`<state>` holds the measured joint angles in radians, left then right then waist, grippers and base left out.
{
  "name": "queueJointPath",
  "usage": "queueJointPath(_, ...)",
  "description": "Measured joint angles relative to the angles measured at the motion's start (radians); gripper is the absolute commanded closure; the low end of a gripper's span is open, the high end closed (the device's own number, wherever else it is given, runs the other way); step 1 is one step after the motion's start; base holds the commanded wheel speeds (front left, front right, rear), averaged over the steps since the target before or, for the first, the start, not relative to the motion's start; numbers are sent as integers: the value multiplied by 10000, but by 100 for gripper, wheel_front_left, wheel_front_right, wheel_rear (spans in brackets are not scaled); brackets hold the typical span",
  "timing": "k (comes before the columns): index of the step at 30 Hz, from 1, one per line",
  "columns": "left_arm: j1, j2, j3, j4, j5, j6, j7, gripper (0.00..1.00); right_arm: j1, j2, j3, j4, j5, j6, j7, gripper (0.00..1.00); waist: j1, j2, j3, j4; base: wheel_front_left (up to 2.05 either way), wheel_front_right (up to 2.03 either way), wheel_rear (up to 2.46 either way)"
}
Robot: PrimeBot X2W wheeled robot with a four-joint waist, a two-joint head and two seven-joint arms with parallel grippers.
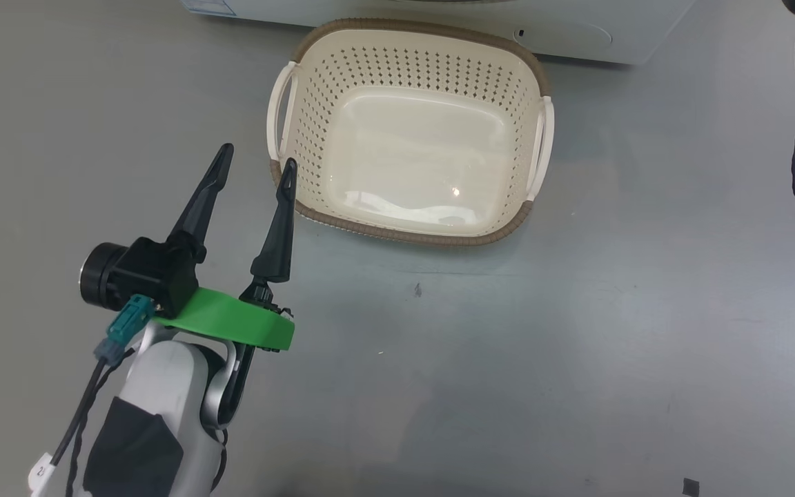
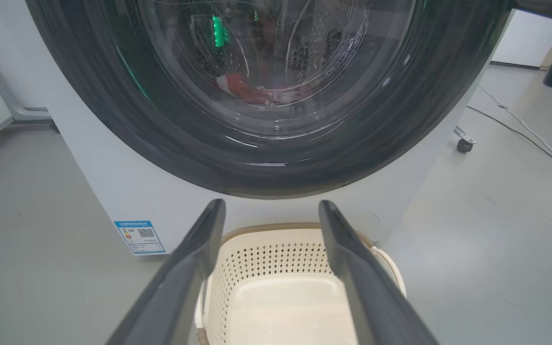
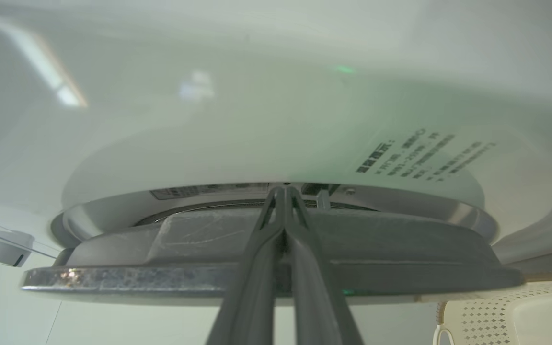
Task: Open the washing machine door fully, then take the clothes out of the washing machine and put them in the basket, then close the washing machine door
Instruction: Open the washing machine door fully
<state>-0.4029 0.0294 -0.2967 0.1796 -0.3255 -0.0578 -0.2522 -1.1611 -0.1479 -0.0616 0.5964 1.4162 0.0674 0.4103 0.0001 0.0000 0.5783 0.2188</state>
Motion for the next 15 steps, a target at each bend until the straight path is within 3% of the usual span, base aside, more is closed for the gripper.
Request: queueJointPath(15, -123, -23, -94, -27, -132, 102, 0, 0, -791, -194, 259, 932, -2, -73, 642, 100, 0, 0, 159, 178, 0, 0, 0)
